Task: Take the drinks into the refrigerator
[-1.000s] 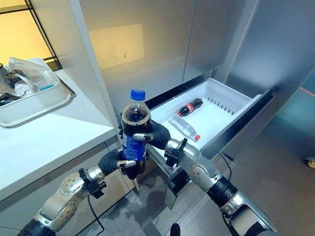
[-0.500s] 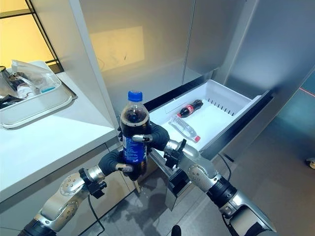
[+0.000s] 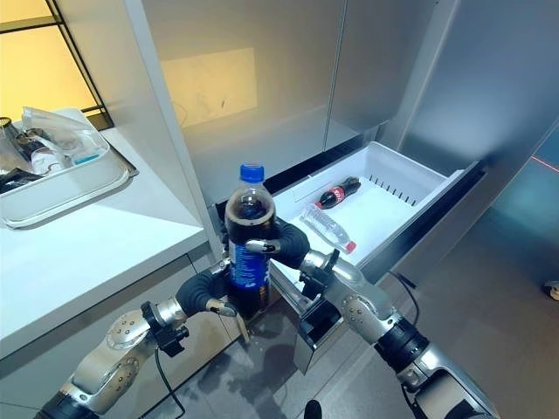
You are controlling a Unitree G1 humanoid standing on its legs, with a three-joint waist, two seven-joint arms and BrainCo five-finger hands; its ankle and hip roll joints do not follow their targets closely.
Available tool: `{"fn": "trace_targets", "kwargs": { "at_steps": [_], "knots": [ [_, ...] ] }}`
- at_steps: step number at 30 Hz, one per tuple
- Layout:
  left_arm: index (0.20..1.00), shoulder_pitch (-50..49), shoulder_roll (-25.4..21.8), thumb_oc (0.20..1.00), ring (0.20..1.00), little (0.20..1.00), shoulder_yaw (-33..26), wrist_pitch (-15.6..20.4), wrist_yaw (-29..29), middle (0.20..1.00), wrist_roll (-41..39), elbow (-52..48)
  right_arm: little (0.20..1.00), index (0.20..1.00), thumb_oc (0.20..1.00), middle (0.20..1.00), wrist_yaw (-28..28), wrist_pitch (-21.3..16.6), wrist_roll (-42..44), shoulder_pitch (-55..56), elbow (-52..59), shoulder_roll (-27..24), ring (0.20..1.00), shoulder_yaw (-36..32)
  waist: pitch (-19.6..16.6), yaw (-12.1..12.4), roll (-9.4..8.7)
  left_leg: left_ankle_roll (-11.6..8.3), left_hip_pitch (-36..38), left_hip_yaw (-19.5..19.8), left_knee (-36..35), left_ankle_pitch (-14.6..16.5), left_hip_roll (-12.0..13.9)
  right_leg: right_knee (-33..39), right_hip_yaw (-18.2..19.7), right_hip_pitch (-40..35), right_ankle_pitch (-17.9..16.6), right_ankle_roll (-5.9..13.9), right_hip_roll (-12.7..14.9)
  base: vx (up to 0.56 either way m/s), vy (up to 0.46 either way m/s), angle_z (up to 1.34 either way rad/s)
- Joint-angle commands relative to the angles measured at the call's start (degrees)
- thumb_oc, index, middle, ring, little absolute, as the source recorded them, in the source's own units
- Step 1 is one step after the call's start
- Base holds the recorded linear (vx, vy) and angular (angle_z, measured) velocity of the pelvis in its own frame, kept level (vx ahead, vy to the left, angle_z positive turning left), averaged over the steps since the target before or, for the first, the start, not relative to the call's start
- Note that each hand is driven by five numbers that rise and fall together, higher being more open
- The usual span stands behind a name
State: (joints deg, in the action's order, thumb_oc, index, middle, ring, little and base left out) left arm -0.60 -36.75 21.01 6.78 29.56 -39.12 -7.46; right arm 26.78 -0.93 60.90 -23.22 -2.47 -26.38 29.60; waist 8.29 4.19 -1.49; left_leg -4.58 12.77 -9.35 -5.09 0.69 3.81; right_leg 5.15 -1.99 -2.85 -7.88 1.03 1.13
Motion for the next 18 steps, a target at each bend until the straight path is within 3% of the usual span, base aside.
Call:
{"fn": "trace_targets", "kwargs": {
  "at_steps": [1, 9, 18],
  "knots": [
    [1.0, 0.12, -0.8, 1.0, 1.0, 1.0, -1.48, 2.9, 1.63, 1.0, -2.82, -2.82, 0.2, 0.2, 0.2, 0.2, -0.42, -7.03, 2.44, -3.22, 5.47, -2.24, 0.2, -11.24, -0.4, 1.81, -0.77, 3.84, 0.47, 3.92, 0.67, 5.01, -2.78, -7.42, -2.29, -1.53, 6.84, 4.8, 2.18, 0.0, 0.0, 0.0],
    [1.0, -3.46, -1.69, 1.0, 1.0, 1.0, -5.22, 3.16, 2.76, 1.0, -3.54, -5.37, 0.2, 0.2, 0.2, 0.2, -2.69, -10.25, -1.29, -0.08, 4.14, -10.46, 0.2, -20.71, -0.34, 1.6, -1.28, 3.72, 0.33, 4.12, 0.66, 4.98, -2.62, -7.71, -2.68, -1.25, 6.9, 4.88, 2.18, 0.0, 0.0, 0.0],
    [1.0, -4.64, -3.98, 1.0, 1.0, 1.0, -4.61, 1.43, 5.2, 1.0, -10.15, -9.47, 0.2, 0.2, 0.2, 0.2, -4.4, -11.91, -2.22, -4.03, -0.27, -18.63, 0.2, -21.73, 0.18, 1.73, -1.92, 3.49, -0.04, 4.06, 0.66, 4.82, -2.43, -7.59, -2.68, -0.89, 6.65, 4.97, 2.08, 0.0, 0.0, 0.0]
  ]
}}
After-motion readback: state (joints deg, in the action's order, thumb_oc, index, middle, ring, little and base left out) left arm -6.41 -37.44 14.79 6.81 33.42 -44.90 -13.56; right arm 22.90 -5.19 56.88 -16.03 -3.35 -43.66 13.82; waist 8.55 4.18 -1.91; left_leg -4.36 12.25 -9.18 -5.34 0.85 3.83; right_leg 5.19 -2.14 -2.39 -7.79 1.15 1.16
